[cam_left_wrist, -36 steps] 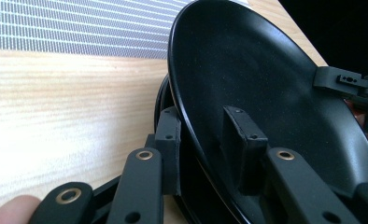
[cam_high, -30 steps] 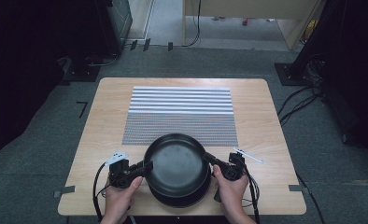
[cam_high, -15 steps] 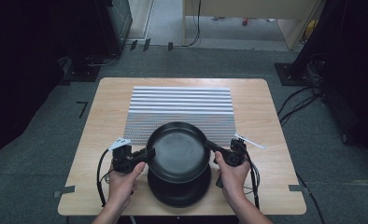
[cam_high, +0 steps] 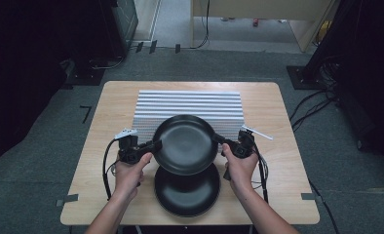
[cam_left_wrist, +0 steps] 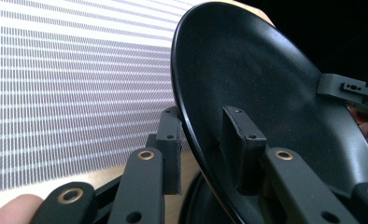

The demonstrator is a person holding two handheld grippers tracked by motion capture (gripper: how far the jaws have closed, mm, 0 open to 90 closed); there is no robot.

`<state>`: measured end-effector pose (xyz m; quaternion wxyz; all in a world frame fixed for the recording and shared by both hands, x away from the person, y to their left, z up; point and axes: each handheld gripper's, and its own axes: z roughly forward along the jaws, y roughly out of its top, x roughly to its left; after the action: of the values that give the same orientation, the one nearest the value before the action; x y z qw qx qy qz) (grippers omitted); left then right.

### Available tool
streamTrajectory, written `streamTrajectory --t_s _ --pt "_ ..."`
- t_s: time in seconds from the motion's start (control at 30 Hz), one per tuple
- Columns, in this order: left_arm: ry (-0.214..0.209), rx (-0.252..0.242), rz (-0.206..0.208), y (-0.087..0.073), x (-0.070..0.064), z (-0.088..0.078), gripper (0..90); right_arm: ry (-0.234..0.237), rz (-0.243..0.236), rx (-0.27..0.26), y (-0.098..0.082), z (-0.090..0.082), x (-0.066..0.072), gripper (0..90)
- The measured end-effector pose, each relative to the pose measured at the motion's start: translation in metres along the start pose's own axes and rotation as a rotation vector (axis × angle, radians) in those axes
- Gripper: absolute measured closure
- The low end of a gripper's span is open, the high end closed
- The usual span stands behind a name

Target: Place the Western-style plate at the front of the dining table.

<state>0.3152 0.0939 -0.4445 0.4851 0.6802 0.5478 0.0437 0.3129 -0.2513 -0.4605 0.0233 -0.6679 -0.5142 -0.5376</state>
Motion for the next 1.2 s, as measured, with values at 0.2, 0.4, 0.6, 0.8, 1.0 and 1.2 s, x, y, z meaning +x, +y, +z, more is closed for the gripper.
streamTrajectory --t_s 0.2,0.4,0.6,0.8,1.0,1.2 --pt "0.006 0.002 -0.016 0.015 0.007 0.014 69.9 -0.018 -0.006 -0.012 0.013 0.011 0.002 86.1" --pt "0.012 0.004 -0.029 0.025 0.009 0.025 70.2 -0.032 0.003 -0.019 0.025 0.020 -0.001 86.1" --pt "0.020 0.012 -0.043 0.036 0.013 0.037 70.4 -0.042 -0.004 -0.025 0.036 0.029 -0.004 86.0" --pt "0.034 0.015 -0.057 0.047 0.016 0.050 70.4 -0.052 0.005 -0.031 0.048 0.040 -0.007 85.9" --pt "0.053 0.014 -0.071 0.058 0.024 0.062 70.7 -0.054 0.013 -0.031 0.055 0.051 -0.011 85.9" --pt "0.049 0.032 -0.097 0.065 0.036 0.079 70.3 -0.087 0.013 -0.028 0.065 0.066 -0.014 85.9"
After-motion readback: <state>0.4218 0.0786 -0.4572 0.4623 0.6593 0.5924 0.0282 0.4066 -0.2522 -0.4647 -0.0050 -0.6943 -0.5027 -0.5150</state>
